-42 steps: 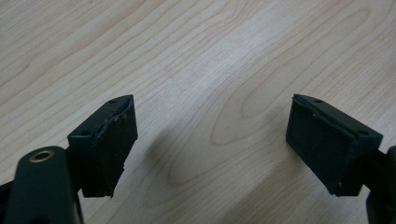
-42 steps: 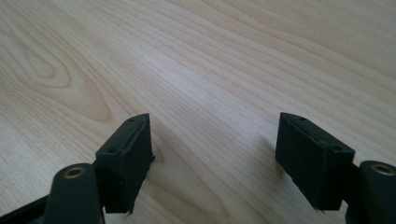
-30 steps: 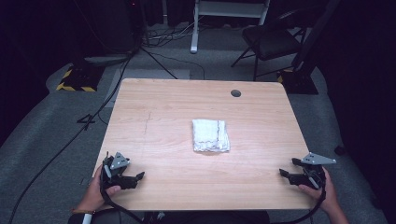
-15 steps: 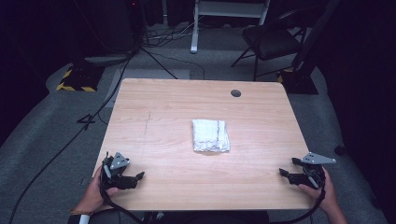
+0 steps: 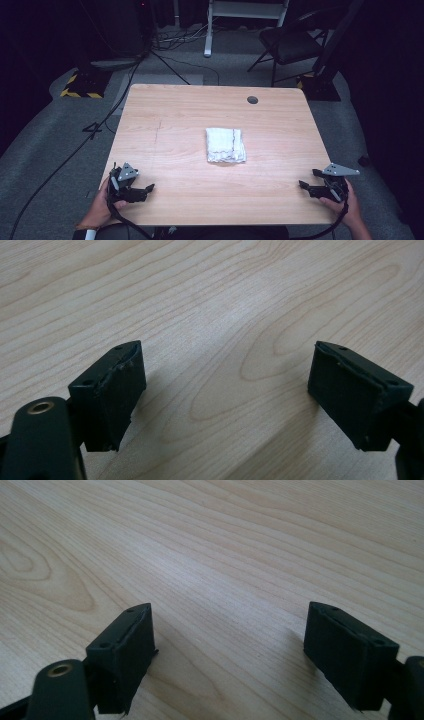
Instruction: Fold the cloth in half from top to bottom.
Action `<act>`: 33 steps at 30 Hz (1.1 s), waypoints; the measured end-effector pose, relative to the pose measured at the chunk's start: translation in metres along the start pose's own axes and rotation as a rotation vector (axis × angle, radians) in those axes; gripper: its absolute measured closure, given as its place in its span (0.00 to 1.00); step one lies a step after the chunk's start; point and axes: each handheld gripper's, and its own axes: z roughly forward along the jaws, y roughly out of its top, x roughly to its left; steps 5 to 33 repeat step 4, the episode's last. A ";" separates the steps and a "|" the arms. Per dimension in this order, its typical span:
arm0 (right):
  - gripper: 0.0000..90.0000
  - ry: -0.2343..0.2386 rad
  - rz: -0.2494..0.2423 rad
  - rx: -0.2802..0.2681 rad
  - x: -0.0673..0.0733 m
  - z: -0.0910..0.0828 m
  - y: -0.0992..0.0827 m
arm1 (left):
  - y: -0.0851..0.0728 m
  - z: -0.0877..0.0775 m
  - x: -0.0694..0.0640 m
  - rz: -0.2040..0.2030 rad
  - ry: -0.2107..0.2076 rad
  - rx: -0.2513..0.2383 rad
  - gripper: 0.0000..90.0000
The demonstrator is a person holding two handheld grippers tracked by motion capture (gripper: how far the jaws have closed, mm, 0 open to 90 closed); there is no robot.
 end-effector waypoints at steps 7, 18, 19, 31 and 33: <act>0.23 0.001 -0.001 0.001 0.000 0.000 0.000 | 0.000 0.000 0.000 0.000 0.002 0.000 0.18; 0.23 0.001 -0.001 0.001 0.000 0.000 0.000 | 0.000 0.000 0.000 0.000 0.002 0.000 0.18; 0.23 0.001 -0.001 0.001 0.000 0.000 0.000 | 0.000 0.000 0.000 0.000 0.002 0.000 0.18; 0.23 0.001 -0.001 0.001 0.000 0.000 0.000 | 0.000 0.000 0.000 0.000 0.002 0.000 0.18; 0.23 0.001 -0.001 0.001 0.000 0.000 0.000 | 0.000 0.000 0.000 0.000 0.002 0.000 0.18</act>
